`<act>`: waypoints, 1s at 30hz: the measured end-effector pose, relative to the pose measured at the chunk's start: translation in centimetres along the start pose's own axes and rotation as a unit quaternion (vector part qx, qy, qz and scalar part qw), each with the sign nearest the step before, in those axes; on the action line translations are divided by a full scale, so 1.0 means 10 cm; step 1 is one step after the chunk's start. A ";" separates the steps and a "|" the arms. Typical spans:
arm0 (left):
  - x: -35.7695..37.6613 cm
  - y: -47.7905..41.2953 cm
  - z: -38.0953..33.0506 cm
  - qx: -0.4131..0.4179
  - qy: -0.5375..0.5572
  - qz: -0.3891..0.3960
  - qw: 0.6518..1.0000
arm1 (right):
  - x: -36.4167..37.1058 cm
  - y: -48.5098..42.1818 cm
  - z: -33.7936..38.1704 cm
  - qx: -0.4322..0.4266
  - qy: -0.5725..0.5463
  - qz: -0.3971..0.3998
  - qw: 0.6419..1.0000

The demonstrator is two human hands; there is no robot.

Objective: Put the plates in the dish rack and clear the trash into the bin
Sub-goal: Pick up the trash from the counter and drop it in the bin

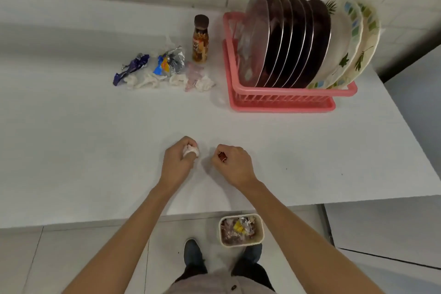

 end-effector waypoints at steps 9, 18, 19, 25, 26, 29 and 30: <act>0.27 0.25 0.02 -0.002 -0.066 0.060 0.996 | 0.02 0.43 -0.06 -0.018 -0.035 0.025 0.999; 0.73 1.12 0.07 -0.005 -0.143 0.077 0.987 | -0.07 1.16 -0.33 -0.033 -0.146 0.055 0.987; 0.82 1.23 0.09 -0.010 -0.152 0.083 0.985 | -0.13 1.29 -0.44 -0.030 -0.166 0.056 0.984; 1.59 1.97 0.18 -0.048 -0.109 0.103 0.988 | -0.42 2.16 -1.45 0.042 -0.194 0.078 0.977; 1.73 2.05 0.19 -0.050 -0.110 0.107 0.987 | -0.43 2.29 -1.62 0.070 -0.204 0.086 0.973; 2.09 2.20 0.31 -0.069 -0.122 0.123 0.982 | -0.46 2.55 -2.04 0.111 -0.224 0.098 0.963; 2.17 2.22 0.36 -0.078 -0.127 0.124 0.981 | -0.48 2.61 -2.14 0.118 -0.228 0.104 0.961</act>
Point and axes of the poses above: each hand's wrist, its own y-axis away from the middle knuckle, its own x-axis out of the palm, z = x × y, the point moved 7 cm from there along -y, towards the middle knuckle, and after that the axes turned 6 degrees about -x, right-handed, at the moved point
